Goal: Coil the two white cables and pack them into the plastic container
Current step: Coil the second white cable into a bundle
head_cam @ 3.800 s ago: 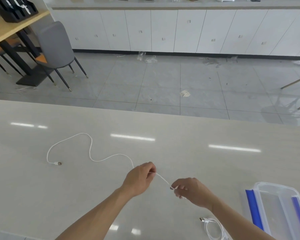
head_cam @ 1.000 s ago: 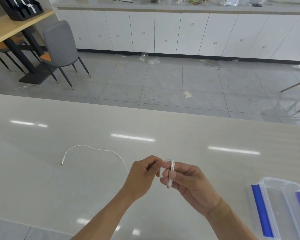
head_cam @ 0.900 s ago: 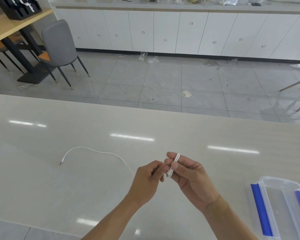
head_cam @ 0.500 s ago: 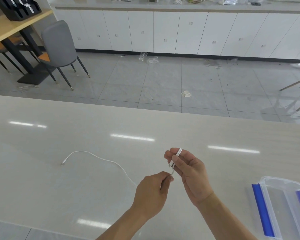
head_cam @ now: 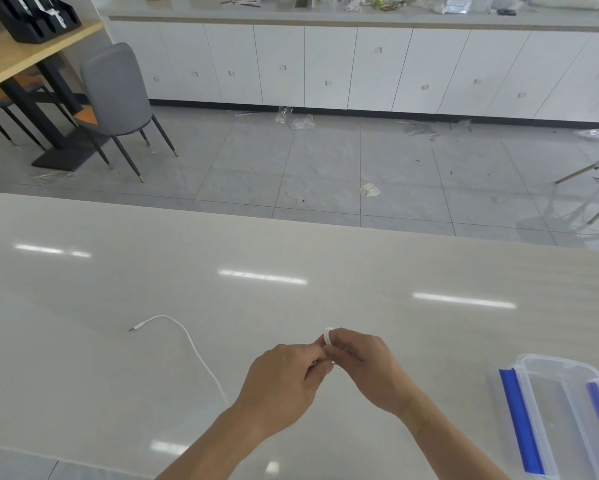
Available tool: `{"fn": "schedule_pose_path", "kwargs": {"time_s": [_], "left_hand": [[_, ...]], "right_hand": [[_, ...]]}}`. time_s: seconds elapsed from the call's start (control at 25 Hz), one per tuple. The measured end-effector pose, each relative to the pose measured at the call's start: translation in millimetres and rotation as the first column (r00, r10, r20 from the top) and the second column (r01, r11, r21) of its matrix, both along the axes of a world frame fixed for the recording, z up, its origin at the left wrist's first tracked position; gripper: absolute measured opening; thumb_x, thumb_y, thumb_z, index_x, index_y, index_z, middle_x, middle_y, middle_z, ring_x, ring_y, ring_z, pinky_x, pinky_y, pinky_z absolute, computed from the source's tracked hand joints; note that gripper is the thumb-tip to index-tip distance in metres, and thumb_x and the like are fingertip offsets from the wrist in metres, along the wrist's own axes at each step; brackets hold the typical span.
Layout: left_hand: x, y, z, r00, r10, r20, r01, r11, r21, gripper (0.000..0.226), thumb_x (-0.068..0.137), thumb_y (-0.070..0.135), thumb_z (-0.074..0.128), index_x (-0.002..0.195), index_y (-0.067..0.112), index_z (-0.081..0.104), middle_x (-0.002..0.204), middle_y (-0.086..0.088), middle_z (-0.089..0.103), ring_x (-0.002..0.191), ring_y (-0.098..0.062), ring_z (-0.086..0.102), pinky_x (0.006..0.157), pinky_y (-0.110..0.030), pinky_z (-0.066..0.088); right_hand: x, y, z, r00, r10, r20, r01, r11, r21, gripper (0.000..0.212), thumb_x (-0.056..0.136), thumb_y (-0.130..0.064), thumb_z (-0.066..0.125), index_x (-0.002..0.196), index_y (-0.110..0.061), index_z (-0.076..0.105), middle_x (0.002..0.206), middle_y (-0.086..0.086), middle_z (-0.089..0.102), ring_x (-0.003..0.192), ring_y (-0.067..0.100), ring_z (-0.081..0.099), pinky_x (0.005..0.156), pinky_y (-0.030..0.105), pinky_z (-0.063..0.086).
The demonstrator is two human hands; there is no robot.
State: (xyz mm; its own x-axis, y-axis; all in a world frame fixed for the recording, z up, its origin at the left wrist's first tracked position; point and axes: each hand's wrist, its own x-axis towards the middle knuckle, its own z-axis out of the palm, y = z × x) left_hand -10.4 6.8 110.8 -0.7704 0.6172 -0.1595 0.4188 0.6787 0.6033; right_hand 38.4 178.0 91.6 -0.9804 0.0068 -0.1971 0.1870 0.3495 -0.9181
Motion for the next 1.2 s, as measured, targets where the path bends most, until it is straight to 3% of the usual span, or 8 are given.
{"fn": "schedule_pose_path", "kwargs": {"time_s": [0.16,0.32,0.44,0.56,0.68,0.8,1.0,1.2], "left_hand": [[-15.8,-11.6,14.2,0.997,-0.077,-0.03,0.077,0.997,-0.02,0.02,0.095,0.046,0.051,0.088,0.033,0.065,0.084,0.016,0.071,0.074,-0.006,0.06,0.066,-0.022,0.047],[-33.2,-20.3,26.0,0.974,-0.206,-0.093,0.205,0.978,-0.022,0.021,0.095,0.047,0.053,0.089,0.031,0.064,0.086,0.017,0.067,0.077,-0.004,0.057,0.066,-0.017,0.041],[-45.7,-24.3,31.8,0.966,-0.232,-0.11,0.234,0.972,0.005,0.018,0.094,0.048,0.057,0.089,0.032,0.064,0.081,0.02,0.063,0.076,-0.001,0.055,0.064,-0.012,0.036],[-55.6,-24.7,32.1,0.983,-0.183,-0.022,0.184,0.977,0.108,0.014,0.091,0.047,0.063,0.086,0.034,0.065,0.083,0.023,0.065,0.076,-0.001,0.057,0.064,-0.012,0.039],[-60.2,-23.9,23.0,0.988,-0.086,0.125,0.052,0.965,0.256,0.01,0.089,0.04,0.068,0.083,0.032,0.068,0.081,0.016,0.068,0.071,-0.008,0.058,0.064,-0.018,0.045],[-60.6,-19.4,10.5,0.979,-0.028,0.2,-0.047,0.932,0.358,0.011,0.09,0.033,0.069,0.08,0.031,0.07,0.071,0.013,0.066,0.062,-0.007,0.054,0.06,-0.016,0.044],[-46.8,-4.5,-10.9,0.958,0.051,0.281,-0.171,0.891,0.422,0.014,0.094,0.034,0.064,0.081,0.032,0.069,0.064,0.013,0.062,0.06,-0.005,0.052,0.061,-0.013,0.041],[-20.2,8.6,-29.8,0.948,0.131,0.291,-0.242,0.888,0.39,0.025,0.101,0.031,0.053,0.079,0.037,0.065,0.061,0.015,0.057,0.055,0.0,0.047,0.056,-0.011,0.038]], "right_hand": [[2.8,4.5,4.5,0.985,0.136,0.109,-0.141,0.989,0.047,0.039,0.105,-0.027,0.043,0.071,-0.035,0.058,0.075,-0.016,0.063,0.066,0.006,0.046,0.066,0.024,0.039],[7.1,4.5,8.4,0.95,0.242,0.199,-0.213,0.965,-0.153,0.037,0.104,-0.032,0.04,0.084,-0.035,0.071,0.082,-0.014,0.066,0.085,0.017,0.057,0.081,0.027,0.041],[8.8,6.3,9.8,0.936,0.281,0.213,-0.232,0.946,-0.228,0.035,0.102,-0.036,0.041,0.104,-0.026,0.074,0.082,-0.009,0.065,0.084,0.014,0.051,0.083,0.028,0.039],[11.1,6.9,9.9,0.94,0.302,0.156,-0.251,0.926,-0.282,0.03,0.105,-0.03,0.046,0.109,-0.018,0.073,0.083,-0.005,0.066,0.08,0.013,0.054,0.084,0.03,0.044],[12.6,8.8,11.6,0.967,0.211,0.139,-0.133,0.893,-0.429,0.027,0.102,-0.024,0.051,0.106,-0.011,0.074,0.082,0.0,0.067,0.08,0.017,0.061,0.095,0.049,0.05],[12.2,11.1,8.7,0.982,0.102,0.158,0.006,0.823,-0.568,0.026,0.098,-0.021,0.056,0.105,-0.005,0.075,0.08,0.004,0.067,0.08,0.02,0.065,0.104,0.061,0.043],[10.7,8.7,10.4,0.99,0.044,0.137,0.07,0.681,-0.729,0.028,0.096,-0.021,0.06,0.107,0.003,0.071,0.078,0.005,0.064,0.076,0.021,0.062,0.099,0.045,0.052],[3.6,8.9,12.0,0.988,-0.101,0.119,0.155,0.547,-0.823,0.032,0.086,-0.014,0.07,0.113,0.005,0.07,0.086,0.009,0.07,0.088,0.028,0.067,0.096,0.036,0.056]]}}
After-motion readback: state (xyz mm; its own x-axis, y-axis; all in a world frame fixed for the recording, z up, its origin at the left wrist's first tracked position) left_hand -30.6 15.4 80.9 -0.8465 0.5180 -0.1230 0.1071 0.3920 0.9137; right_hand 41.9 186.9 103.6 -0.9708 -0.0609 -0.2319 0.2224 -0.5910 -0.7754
